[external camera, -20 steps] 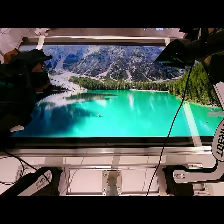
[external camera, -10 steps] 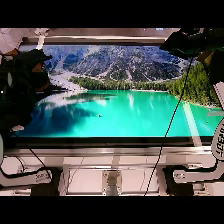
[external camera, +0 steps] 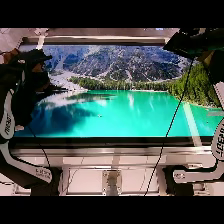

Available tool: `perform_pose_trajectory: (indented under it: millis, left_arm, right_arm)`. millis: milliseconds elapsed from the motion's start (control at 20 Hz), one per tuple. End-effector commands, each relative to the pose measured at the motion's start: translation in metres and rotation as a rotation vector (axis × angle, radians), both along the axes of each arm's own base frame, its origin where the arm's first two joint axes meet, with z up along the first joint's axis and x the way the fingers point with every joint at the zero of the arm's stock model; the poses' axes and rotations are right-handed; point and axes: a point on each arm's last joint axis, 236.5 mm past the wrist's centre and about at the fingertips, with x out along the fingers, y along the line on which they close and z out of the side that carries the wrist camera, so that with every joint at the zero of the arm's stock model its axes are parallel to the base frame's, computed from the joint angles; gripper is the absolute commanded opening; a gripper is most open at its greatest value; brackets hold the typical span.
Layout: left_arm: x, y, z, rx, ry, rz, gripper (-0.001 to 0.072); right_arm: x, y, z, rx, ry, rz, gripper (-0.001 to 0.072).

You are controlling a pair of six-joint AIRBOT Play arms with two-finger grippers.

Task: Fold the clothes and pants, and hang the long-sleeved shirts on hangers.

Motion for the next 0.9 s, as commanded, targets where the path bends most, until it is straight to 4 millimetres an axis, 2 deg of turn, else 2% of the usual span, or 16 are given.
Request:
perform_pose_trajectory:
  millis: [0, 100, 200, 300, 400, 500, 550, 600, 650, 750, 850]
  left_arm:
    - [0.002, 0.001, -0.013, 0.012, 0.053, -0.043, 0.0033]
    - [0.002, 0.002, -0.002, 0.023, 0.060, -0.030, 0.0016]
    - [0.000, -0.003, 0.027, 0.028, 0.065, 0.008, 0.0015]
    - [0.001, -0.019, 0.079, 0.034, 0.019, 0.029, 0.0015]
    - [0.001, -0.059, 0.143, 0.011, -0.089, -0.010, 0.0015]
    - [-0.005, -0.126, 0.203, -0.065, -0.223, -0.126, 0.0015]
    - [-0.011, -0.172, 0.227, -0.148, -0.293, -0.199, 0.0015]
    - [-0.019, -0.220, 0.243, -0.247, -0.333, -0.292, 0.0016]
    - [-0.031, -0.276, 0.254, -0.368, -0.350, -0.400, 0.0016]
    - [-0.061, -0.380, 0.258, -0.568, -0.309, -0.601, 0.0016]
    - [-0.093, -0.467, 0.237, -0.663, -0.208, -0.770, 0.0016]
  right_arm:
    - [0.000, -0.002, -0.001, -0.009, 0.002, -0.006, 0.0620]
    - [0.000, -0.002, -0.001, -0.010, 0.002, -0.006, 0.0620]
    - [-0.001, -0.005, -0.001, -0.025, 0.001, -0.003, 0.0613]
    - [-0.009, -0.010, 0.001, -0.064, 0.001, 0.026, 0.0613]
    - [-0.027, -0.024, 0.004, -0.109, 0.022, 0.045, 0.0613]
    - [-0.050, -0.045, 0.012, -0.164, 0.035, 0.047, 0.0612]
    - [-0.060, -0.059, 0.017, -0.194, 0.034, 0.027, 0.0612]
    - [-0.070, -0.076, 0.025, -0.231, 0.024, 0.001, 0.0612]
    - [-0.078, -0.091, 0.032, -0.266, 0.009, -0.029, 0.0613]
    - [-0.088, -0.122, 0.052, -0.285, -0.043, -0.124, 0.0612]
    - [-0.097, -0.150, 0.062, -0.293, -0.063, -0.208, 0.0612]
